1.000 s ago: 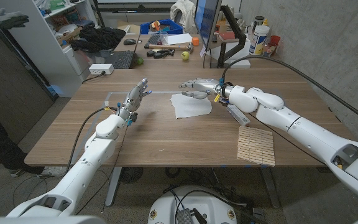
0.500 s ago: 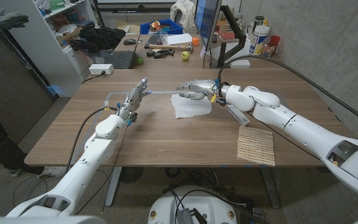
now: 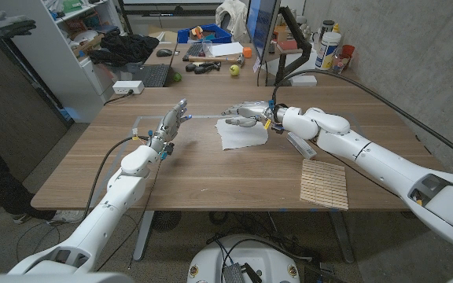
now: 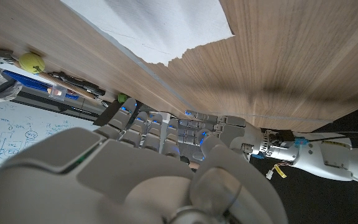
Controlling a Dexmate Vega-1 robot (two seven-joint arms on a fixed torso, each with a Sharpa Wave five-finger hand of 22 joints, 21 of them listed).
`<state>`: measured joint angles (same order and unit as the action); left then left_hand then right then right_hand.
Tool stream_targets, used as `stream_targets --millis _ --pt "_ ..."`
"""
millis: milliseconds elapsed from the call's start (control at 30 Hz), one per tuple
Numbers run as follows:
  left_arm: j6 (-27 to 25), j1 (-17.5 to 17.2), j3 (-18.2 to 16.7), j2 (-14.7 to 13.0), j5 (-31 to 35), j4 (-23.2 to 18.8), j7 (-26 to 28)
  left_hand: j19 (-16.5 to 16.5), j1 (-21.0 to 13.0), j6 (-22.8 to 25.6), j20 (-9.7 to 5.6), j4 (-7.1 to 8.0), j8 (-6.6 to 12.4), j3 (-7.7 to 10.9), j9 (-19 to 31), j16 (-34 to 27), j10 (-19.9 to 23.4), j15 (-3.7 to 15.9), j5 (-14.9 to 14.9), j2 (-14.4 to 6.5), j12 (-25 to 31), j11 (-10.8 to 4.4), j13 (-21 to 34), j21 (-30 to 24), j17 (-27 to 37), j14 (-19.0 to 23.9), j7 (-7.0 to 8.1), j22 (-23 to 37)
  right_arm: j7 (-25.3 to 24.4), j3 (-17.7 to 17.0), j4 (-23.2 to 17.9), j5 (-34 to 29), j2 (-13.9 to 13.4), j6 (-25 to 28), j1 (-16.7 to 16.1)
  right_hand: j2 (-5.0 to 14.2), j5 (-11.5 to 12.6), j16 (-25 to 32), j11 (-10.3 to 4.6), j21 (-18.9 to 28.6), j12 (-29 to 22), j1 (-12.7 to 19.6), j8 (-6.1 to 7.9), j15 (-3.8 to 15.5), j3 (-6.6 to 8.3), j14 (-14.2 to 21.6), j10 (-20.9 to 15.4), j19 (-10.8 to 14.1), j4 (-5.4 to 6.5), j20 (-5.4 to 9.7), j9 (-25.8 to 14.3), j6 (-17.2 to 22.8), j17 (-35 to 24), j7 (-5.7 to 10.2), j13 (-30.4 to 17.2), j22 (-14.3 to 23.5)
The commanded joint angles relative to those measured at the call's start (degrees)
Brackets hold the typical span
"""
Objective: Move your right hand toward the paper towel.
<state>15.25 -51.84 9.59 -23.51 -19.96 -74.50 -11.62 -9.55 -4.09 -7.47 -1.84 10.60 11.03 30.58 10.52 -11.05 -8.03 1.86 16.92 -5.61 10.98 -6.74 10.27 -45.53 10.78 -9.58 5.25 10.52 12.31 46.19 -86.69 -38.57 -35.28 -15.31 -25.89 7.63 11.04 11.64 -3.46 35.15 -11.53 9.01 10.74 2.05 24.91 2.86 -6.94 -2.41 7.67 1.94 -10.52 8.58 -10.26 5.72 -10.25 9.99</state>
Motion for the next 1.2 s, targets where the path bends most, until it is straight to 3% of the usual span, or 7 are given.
stream_targets --millis 33,1200 --pt "-0.1 -0.2 0.2 -0.2 0.0 -0.2 -0.1 -6.9 0.6 -0.2 -2.42 0.07 0.09 0.48 0.2 -0.4 -0.2 2.41 -0.4 -4.6 0.2 -0.14 0.1 0.1 0.2 -3.4 0.20 0.1 0.6 1.0 1.2 -0.5 0.7 0.5 1.1 2.53 -0.2 -0.1 -0.24 -0.1 0.0 0.2 -0.01 3.25 -0.15 -0.5 -0.1 0.4 0.32 2.61 -0.3 -0.3 -0.3 0.06 -0.2 0.3" --pt "-0.7 -1.7 0.5 -1.2 0.6 -3.1 1.2 -6.8 0.8 -0.2 -2.31 0.09 0.11 0.60 0.2 -0.3 -0.3 2.48 -0.4 -4.5 0.1 -0.03 0.1 0.2 0.2 -3.3 0.10 0.1 1.6 3.3 4.0 -1.9 1.4 1.9 3.0 2.57 -0.1 -0.5 -0.31 -0.7 0.0 0.1 -0.03 3.24 -0.35 -1.3 0.2 0.0 0.37 2.88 -0.3 -0.7 -0.3 0.04 -0.2 0.3"
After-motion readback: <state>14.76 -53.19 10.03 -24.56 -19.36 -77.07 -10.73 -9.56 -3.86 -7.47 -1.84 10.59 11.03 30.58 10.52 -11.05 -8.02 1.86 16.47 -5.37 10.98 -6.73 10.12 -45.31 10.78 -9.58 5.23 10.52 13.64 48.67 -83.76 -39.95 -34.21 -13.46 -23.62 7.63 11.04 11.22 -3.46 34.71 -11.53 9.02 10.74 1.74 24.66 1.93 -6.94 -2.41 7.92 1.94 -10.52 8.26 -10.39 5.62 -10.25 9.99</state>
